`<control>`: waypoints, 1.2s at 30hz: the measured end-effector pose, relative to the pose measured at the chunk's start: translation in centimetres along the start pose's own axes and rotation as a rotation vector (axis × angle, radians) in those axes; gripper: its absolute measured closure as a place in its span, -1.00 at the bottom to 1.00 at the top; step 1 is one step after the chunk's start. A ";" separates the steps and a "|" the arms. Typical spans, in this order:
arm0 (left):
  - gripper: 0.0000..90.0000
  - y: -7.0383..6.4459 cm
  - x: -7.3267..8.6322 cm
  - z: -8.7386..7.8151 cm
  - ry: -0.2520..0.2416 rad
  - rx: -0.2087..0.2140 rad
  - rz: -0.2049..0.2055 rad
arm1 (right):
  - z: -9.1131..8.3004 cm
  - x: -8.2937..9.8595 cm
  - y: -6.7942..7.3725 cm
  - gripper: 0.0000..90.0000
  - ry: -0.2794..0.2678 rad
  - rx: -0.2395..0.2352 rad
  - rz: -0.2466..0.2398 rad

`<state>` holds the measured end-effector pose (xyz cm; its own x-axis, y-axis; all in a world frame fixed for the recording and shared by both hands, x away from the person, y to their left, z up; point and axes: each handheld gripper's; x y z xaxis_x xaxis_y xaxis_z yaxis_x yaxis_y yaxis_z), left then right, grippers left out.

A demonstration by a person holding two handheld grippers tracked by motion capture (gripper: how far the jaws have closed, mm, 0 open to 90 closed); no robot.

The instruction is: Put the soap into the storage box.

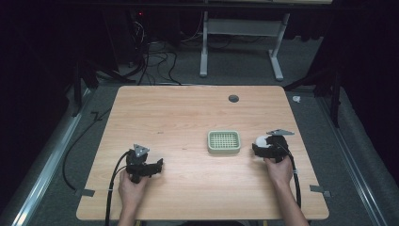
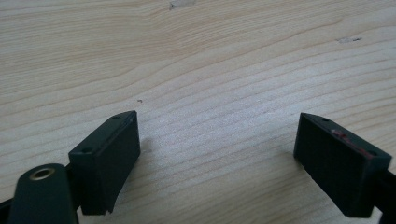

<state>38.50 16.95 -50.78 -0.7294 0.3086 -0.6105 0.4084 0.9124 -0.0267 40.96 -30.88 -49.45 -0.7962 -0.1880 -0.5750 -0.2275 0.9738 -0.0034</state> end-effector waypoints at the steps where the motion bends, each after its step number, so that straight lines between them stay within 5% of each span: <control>1: -0.67 0.0 0.0 0.0 0.000 0.000 0.000 | 0.0 0.1 0.0 -0.46 -0.003 0.014 -0.009; 20: -0.67 0.0 0.0 0.0 0.000 0.001 0.000 | -0.2 0.1 0.0 -0.44 0.001 -0.008 -0.014; 36: -0.67 0.0 0.0 0.0 0.000 0.000 0.000 | -1.9 0.0 -0.3 -0.44 -0.050 -0.057 0.009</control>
<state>38.50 16.95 -50.78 -0.7296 0.3082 -0.6105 0.4081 0.9125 -0.0269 39.99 -31.43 -47.93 -0.7697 -0.1711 -0.6150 -0.2531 0.9662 0.0479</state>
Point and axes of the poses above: each handheld gripper's, and its own axes: z roughly forward along the jaws, x roughly out of its underside, y roughly to its left, and after that the axes turned 9 degrees about y, right-handed
